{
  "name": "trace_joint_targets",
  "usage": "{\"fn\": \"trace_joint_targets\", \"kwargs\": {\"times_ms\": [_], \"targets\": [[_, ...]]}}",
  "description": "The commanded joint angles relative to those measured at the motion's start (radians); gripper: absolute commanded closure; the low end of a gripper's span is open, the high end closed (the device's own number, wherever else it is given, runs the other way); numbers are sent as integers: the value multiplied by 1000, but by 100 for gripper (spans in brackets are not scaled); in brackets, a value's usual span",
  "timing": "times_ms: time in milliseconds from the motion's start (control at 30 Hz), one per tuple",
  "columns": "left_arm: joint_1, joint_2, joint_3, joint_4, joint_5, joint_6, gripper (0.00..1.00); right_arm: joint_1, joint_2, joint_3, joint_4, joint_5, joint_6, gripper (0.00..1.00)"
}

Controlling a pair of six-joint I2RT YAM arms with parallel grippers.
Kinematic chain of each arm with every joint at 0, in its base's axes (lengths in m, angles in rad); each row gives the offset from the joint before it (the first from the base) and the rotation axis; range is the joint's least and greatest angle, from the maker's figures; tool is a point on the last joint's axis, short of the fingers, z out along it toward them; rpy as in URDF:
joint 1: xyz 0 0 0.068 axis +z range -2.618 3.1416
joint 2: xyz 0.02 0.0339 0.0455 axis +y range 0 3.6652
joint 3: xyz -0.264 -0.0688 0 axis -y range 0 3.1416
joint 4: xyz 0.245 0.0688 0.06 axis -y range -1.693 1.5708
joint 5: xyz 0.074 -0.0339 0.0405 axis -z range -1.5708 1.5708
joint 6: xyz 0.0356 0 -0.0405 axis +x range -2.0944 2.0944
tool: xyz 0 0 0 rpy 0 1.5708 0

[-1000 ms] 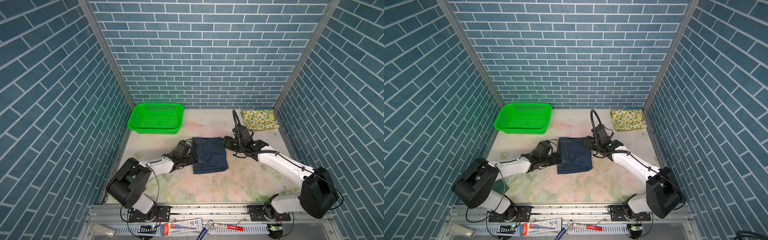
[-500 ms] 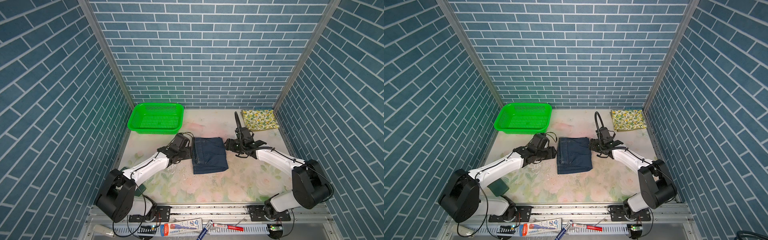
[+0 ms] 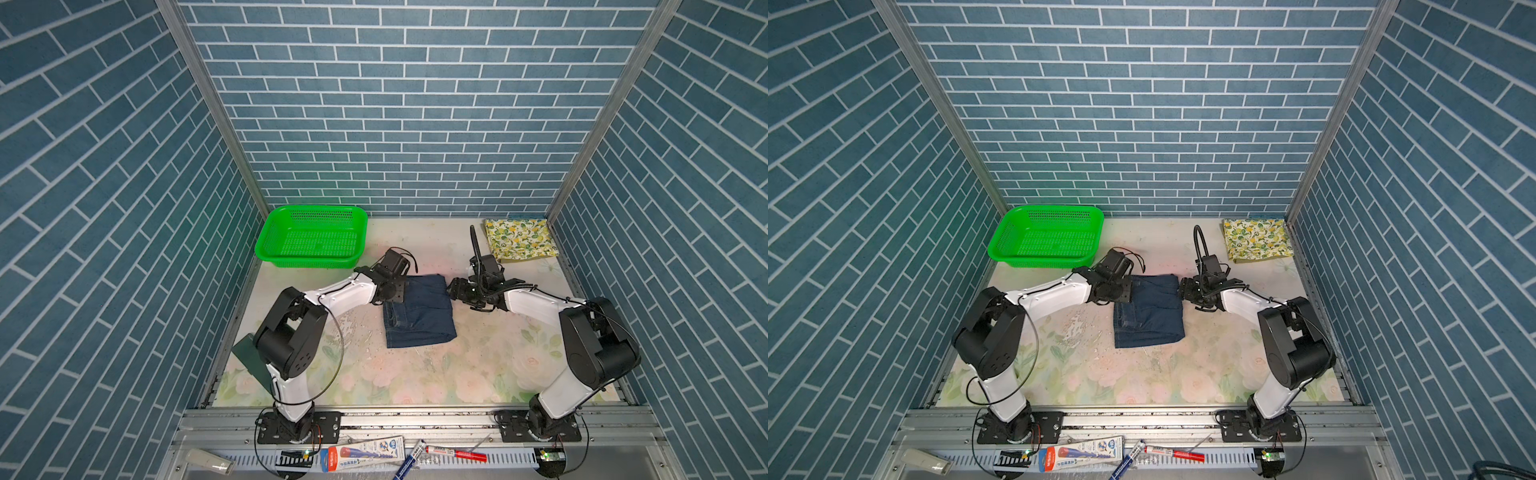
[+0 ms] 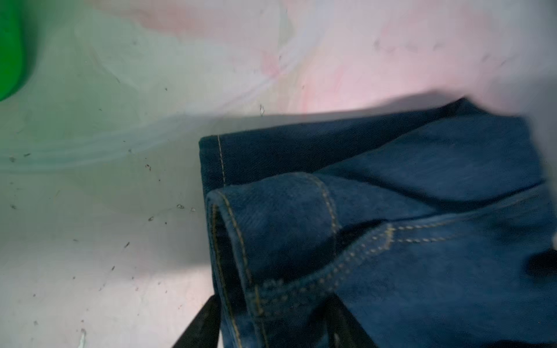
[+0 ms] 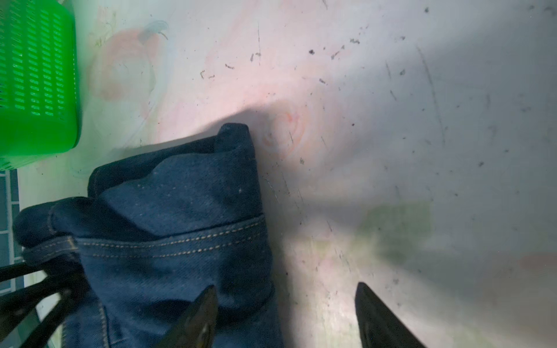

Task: Fold and stack skirts
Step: Pick up the skirt from the center of the table.

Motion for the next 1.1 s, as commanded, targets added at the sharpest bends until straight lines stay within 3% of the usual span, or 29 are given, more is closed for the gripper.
{"fn": "trace_joint_targets", "kwargs": {"times_ms": [0,200,467,933,1033,1067], "targets": [[44,54,-21,-25,-7,27,58,-5,40,34,31,-60,-44,27],[82,100,-78,29,27,28,99,-8,108,71,102,-162,-61,18],[104,122,-152,98,71,27,100,-9,261,110,293,-296,21,14],[111,160,-168,133,127,29,100,31,466,173,507,-388,122,14],[111,156,-169,133,127,27,100,39,490,194,551,-424,149,27],[112,156,-169,132,125,27,100,40,491,192,572,-432,159,37]]}}
